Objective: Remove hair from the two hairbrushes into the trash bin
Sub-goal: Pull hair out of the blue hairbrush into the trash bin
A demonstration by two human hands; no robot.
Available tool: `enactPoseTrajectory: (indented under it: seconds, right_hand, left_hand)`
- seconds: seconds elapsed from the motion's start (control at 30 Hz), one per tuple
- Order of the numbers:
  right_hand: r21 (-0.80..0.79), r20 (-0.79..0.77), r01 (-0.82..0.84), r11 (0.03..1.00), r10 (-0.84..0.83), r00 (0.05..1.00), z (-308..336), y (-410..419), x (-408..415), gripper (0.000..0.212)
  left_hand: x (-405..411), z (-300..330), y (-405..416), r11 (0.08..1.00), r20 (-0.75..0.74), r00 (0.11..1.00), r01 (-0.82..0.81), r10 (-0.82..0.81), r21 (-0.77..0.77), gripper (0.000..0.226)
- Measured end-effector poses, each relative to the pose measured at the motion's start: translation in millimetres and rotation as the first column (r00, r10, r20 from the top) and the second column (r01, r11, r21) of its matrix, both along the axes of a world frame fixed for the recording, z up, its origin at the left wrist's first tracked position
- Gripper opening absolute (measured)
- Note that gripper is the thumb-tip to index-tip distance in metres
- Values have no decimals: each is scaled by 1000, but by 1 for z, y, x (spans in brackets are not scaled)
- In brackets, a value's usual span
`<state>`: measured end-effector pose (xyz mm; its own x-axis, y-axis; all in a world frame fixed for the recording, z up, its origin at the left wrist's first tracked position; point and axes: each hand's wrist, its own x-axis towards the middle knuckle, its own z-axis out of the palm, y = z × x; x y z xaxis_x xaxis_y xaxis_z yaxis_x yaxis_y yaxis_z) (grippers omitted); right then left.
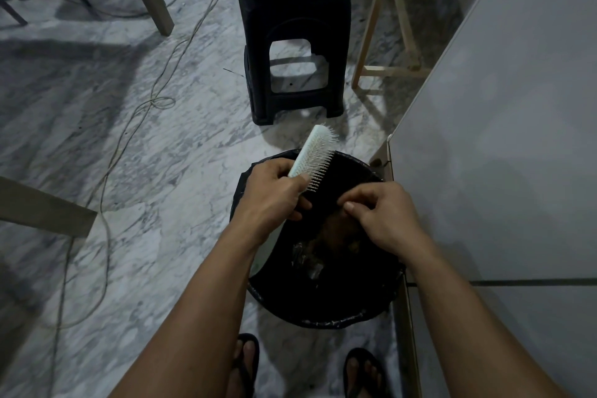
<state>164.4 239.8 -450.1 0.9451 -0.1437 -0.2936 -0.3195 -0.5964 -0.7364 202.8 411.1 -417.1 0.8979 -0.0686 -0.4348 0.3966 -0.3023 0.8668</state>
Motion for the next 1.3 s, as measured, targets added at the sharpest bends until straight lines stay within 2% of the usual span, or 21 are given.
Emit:
enactPoseTrajectory:
  seconds: [0.1, 0.2, 0.3, 0.33, 0.37, 0.4, 0.47, 0.5, 0.57, 0.63, 0.7, 0.77, 0.83, 0.93, 1.03, 1.13, 1.2, 1.3]
  right_hand:
    - [-263, -113, 3, 965, -34, 993, -4, -10, -2, 11]
    - [-374, -173, 33, 927, -105, 979, -1, -14, -4, 16]
    - [-399, -331, -84, 913, -58, 942, -6, -17, -5, 21]
    - [-347, -375, -130, 929, -11, 927, -7, -16, -5, 26]
    - [-275, -385, -158, 948, 43, 922, -8, -16, -4, 43]
    - [-173, -354, -156, 972, 87, 931, -7, -16, -2, 59]
    - [118, -243, -75, 990, 102, 965, 0, -13, 1, 75]
    - [283, -200, -40, 958, 99, 975, 4, -10, 3, 77]
    - [576, -158, 0, 817, 112, 981, 6, -7, 2, 68]
    - [718, -161, 38, 695, 113, 981, 5, -6, 0, 49]
    - [677, -163, 30, 735, 111, 980, 7, -6, -1, 29]
    - [541, -171, 7, 841, 102, 980, 4, -8, -1, 15]
    - [420, -187, -37, 907, 126, 974, 0, -12, -1, 18]
    - [305, -198, -90, 948, 156, 968, 2, -14, -1, 27]
    - [-9, -266, -155, 988, 147, 953, -1, -16, -2, 30]
    - [-323, -384, -176, 930, 41, 922, -7, -19, -4, 18]
    - [-363, -380, -135, 922, -15, 925, -8, -19, -5, 15]
    - [-191, -265, -59, 980, 6, 964, -7, -16, 0, 21]
  left_hand:
    - [3, -3, 5, 998, 55, 996, -68, 68, 9, 18]
    - [5, -3, 10, 997, 84, 993, -83, 83, -8, 18]
    - [4, -5, 11, 999, 77, 996, -50, 51, -13, 16]
    - [4, -5, 11, 999, 71, 997, -34, 35, -14, 15]
    - [3, -5, 11, 1000, 65, 998, -15, 16, -12, 15]
    - [1, -5, 9, 1000, 59, 998, 7, -6, -10, 15]
    - [-1, -5, 7, 998, 50, 997, 62, -61, -8, 13]
    - [-2, -5, 5, 995, 49, 994, 96, -95, -5, 11]
    - [-4, -4, 2, 986, 45, 985, 165, -165, 6, 11]
    - [-5, -4, 0, 978, 41, 978, 206, -206, 8, 12]
    - [-6, -3, 0, 976, 43, 975, 216, -216, 15, 10]
    - [-6, -4, -1, 977, 48, 976, 209, -210, 31, 10]
    - [-6, -5, 0, 982, 60, 981, 180, -183, 52, 11]
    - [-3, -6, 3, 991, 73, 990, 112, -118, 75, 10]
    - [0, -8, 7, 994, 64, 995, 70, -76, 89, 11]
    - [1, -9, 9, 994, 45, 997, 53, -57, 94, 18]
    - [2, -8, 11, 996, 38, 998, 39, -42, 86, 21]
    - [1, -7, 12, 996, 20, 998, 54, -55, 73, 18]
